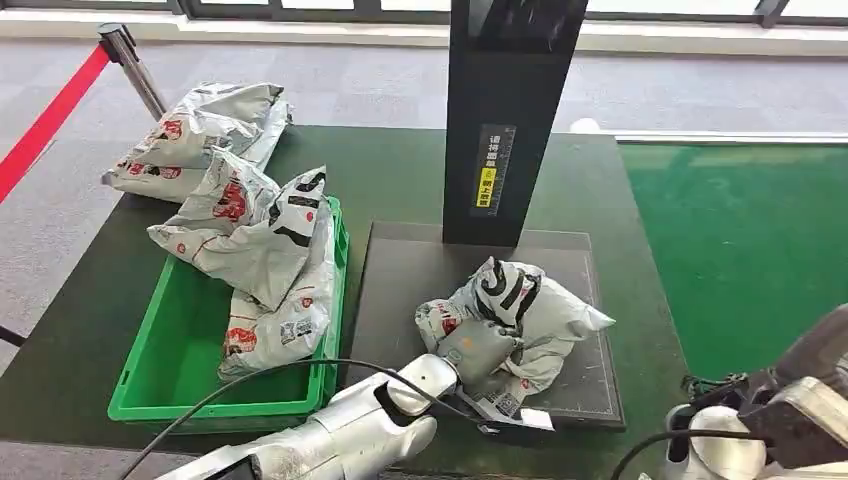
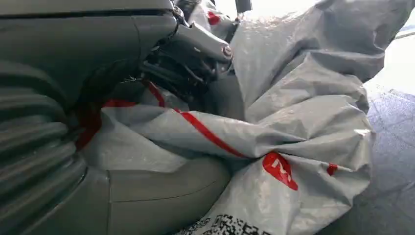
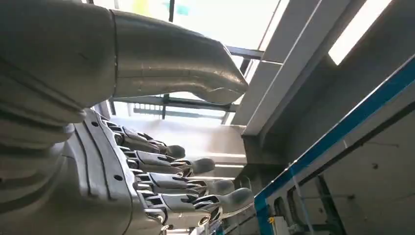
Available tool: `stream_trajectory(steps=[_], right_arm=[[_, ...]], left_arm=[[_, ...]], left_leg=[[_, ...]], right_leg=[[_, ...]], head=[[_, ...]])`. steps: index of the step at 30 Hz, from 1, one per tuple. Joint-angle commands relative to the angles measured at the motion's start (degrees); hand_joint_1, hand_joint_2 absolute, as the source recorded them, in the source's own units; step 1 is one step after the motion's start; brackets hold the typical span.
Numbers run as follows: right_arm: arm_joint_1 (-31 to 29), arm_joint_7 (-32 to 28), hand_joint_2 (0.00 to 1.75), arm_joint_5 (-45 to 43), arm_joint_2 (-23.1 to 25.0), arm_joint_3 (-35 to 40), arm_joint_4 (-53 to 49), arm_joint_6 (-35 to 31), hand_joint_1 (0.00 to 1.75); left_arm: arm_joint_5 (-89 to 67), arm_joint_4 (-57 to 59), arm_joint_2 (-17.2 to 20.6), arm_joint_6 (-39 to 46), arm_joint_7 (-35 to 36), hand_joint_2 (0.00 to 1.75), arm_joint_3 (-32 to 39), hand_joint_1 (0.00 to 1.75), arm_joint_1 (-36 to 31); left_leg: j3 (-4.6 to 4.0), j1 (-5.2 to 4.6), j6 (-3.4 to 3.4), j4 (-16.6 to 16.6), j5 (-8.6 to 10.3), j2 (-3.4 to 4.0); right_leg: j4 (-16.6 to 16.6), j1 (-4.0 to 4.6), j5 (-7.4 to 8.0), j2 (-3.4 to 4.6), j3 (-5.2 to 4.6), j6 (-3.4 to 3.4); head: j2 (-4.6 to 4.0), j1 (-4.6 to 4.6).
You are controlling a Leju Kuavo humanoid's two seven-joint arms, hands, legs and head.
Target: Moved the parcel from conveyor to table for the left to box.
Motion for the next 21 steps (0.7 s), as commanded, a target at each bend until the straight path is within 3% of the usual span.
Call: stream_trajectory(steps=[1,4,7,9,11,14,21], right_arm=[[0.45,0.06,1.75,-0.13,0.59,-4.64,0.86,-0.22,0.0],[0.35,0.06,1.75,0.11,0.73,-4.76,1.3,-0.22,0.0],[0.51,0.06,1.75,-0.04,0.97,-5.26,1.56,-0.22,0.0],[0.9,0.06,1.75,-0.75,1.05,-5.51,0.98,-0.22,0.0],[0.96,0.06,1.75,-1.3,0.84,-5.23,0.96,-0.22,0.0],[0.4,0.06,1.75,-1.12,0.88,-5.2,1.53,-0.22,0.0],[-0.01,0.06,1.75,-1.21,0.63,-5.55,1.66,-0.22,0.0]], left_arm=[[-4.08,2.75,1.07,1.25,2.96,1.75,-5.64,1.75,-1.67],[-6.17,2.44,1.07,3.57,3.42,1.75,-5.32,1.75,-1.6],[-13.22,1.51,1.07,12.91,5.53,1.75,-3.39,1.75,-1.75],[-21.77,-1.59,1.26,22.68,6.76,1.75,2.02,1.75,-0.81],[-31.38,-11.97,3.16,30.17,4.58,1.75,12.69,1.75,3.82],[-35.5,-21.81,4.41,31.44,0.47,1.75,20.6,1.75,7.91],[-37.37,-37.9,7.09,31.94,-1.77,1.75,26.59,1.75,12.07]], left_leg=[[0.08,0.04,0.0,-0.07,0.01,0.03],[0.05,0.03,0.0,-0.04,0.0,0.04],[0.08,0.04,0.0,-0.07,0.02,0.04],[0.03,0.04,0.0,-0.05,0.02,0.05],[0.01,0.0,0.0,-0.03,0.0,0.04],[0.07,0.01,-0.01,-0.1,-0.02,0.22],[-0.03,0.05,-0.01,-0.03,-0.05,0.32]], right_leg=[[-0.1,0.07,0.01,-0.12,0.11,-0.07],[-0.07,0.05,0.01,-0.06,0.07,-0.05],[-0.12,0.07,0.02,-0.11,0.11,-0.07],[-0.09,0.07,0.03,-0.1,0.06,-0.08],[-0.04,0.02,0.0,-0.06,0.02,-0.05],[-0.1,0.04,0.02,0.02,0.04,-0.11],[-0.03,0.08,0.06,0.12,-0.09,-0.12]], head=[[0.0,0.0],[0.0,0.0],[0.0,0.0],[0.0,0.02],[0.0,0.02],[0.0,0.02],[0.0,0.02]])
